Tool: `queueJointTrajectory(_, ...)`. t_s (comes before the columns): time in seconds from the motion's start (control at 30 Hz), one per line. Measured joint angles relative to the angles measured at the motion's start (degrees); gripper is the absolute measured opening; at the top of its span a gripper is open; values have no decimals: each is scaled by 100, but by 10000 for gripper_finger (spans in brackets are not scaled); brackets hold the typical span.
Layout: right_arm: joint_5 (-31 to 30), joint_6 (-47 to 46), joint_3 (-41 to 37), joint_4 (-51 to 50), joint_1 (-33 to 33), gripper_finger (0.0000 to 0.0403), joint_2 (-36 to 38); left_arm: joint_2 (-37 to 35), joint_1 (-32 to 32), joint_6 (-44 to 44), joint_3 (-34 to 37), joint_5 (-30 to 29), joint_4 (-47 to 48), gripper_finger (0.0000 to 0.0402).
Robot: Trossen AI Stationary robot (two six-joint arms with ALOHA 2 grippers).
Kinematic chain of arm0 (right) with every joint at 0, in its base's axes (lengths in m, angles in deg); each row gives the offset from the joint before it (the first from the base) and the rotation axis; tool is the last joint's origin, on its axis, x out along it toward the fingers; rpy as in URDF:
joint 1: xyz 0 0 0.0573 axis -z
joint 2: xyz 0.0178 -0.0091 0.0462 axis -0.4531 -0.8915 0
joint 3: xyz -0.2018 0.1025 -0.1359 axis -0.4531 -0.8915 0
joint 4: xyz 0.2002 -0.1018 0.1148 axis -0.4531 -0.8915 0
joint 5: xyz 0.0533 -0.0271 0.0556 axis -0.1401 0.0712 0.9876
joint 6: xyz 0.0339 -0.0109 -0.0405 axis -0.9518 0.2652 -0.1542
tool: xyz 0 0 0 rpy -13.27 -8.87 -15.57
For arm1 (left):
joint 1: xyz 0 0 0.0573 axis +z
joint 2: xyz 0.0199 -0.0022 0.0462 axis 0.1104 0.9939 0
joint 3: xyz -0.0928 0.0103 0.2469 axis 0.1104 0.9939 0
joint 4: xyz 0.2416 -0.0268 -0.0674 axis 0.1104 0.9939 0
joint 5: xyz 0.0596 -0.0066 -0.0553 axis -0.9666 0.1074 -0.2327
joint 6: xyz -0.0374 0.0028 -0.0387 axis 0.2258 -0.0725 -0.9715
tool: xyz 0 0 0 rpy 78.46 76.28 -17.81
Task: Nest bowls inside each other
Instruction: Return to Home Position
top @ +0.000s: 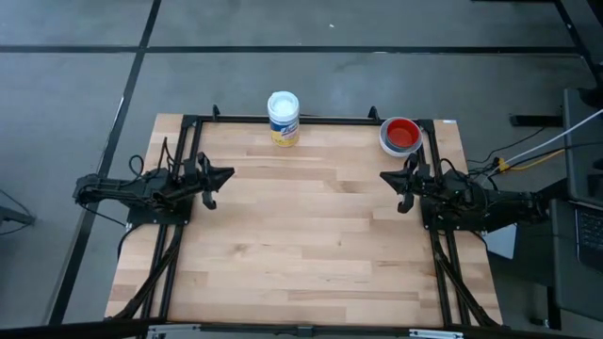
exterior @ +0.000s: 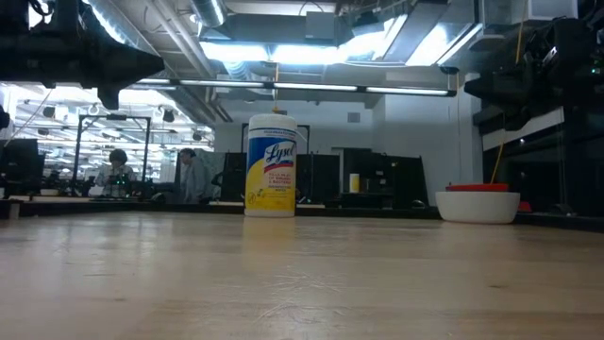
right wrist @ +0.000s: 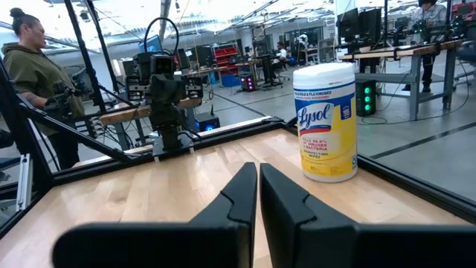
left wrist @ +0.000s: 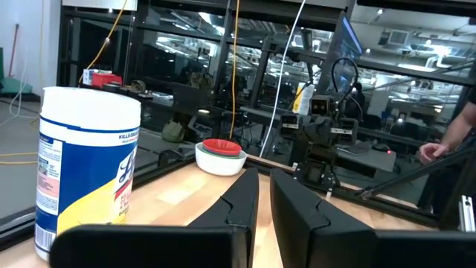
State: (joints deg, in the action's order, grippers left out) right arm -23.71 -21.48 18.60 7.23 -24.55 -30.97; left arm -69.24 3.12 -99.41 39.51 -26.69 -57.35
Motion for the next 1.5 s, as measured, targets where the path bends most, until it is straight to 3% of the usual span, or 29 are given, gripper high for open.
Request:
queueJointTrajectory(0.57, -14, 1, 0, 0, 1, 20, 0, 0, 3, -295, 0, -162, 89, 31)
queueJointTrajectory(0.97, -14, -1, 0, 0, 0, 20, 0, 0, 488, -295, 0, -184, 90, 31)
queueJointTrajectory(1.5, -12, -1, 2, 0, 1, 20, 0, 0, 605, -202, 0, -188, 117, 31)
